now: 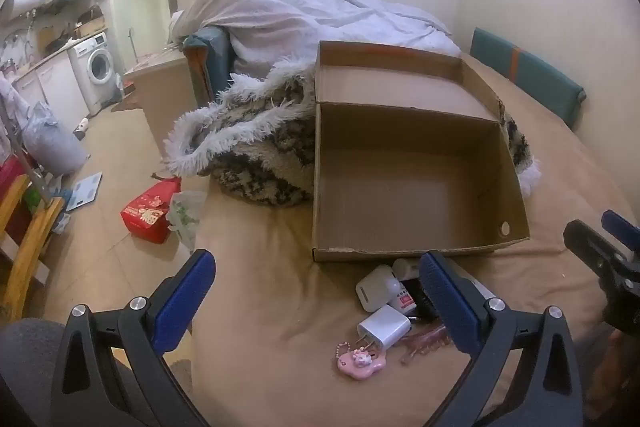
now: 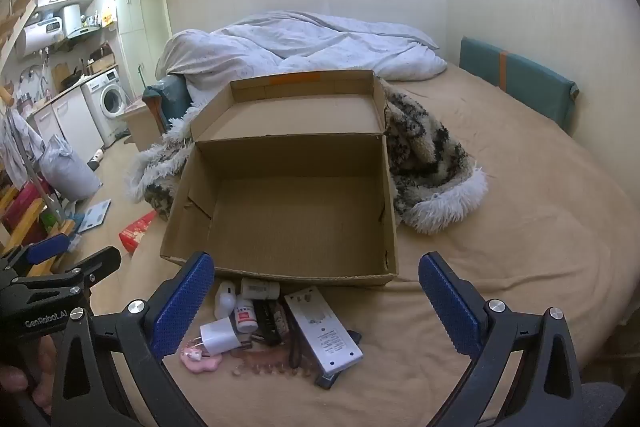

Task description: Organize rigid objects

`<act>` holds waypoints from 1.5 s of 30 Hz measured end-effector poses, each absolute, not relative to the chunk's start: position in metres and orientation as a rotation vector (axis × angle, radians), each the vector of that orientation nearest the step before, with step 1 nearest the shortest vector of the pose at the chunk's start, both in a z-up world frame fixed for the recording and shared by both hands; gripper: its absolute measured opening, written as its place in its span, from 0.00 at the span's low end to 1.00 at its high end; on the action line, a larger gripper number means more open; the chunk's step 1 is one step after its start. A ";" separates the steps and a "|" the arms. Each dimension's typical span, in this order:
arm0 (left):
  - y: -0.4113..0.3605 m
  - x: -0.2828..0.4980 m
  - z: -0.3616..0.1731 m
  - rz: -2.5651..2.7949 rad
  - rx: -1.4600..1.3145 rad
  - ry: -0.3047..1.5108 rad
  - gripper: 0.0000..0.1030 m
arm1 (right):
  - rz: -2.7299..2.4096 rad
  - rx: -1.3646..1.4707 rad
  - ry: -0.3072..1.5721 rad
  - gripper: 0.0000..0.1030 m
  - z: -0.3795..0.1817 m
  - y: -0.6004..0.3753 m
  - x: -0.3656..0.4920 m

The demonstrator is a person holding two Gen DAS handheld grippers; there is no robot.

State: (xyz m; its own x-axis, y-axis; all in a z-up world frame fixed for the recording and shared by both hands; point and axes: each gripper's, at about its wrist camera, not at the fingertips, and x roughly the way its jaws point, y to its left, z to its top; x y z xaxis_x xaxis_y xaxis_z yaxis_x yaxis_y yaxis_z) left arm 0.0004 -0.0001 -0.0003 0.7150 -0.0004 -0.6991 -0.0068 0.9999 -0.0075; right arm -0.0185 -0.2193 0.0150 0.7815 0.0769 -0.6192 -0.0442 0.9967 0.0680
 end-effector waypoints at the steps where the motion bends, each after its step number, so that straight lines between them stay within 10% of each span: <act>1: 0.000 0.001 -0.001 0.003 -0.011 0.775 0.99 | 0.065 0.050 0.669 1.00 0.015 -0.219 -0.019; 45: 0.004 0.002 -0.003 0.008 -0.029 0.777 0.99 | 0.060 0.034 0.680 1.00 0.015 -0.217 -0.017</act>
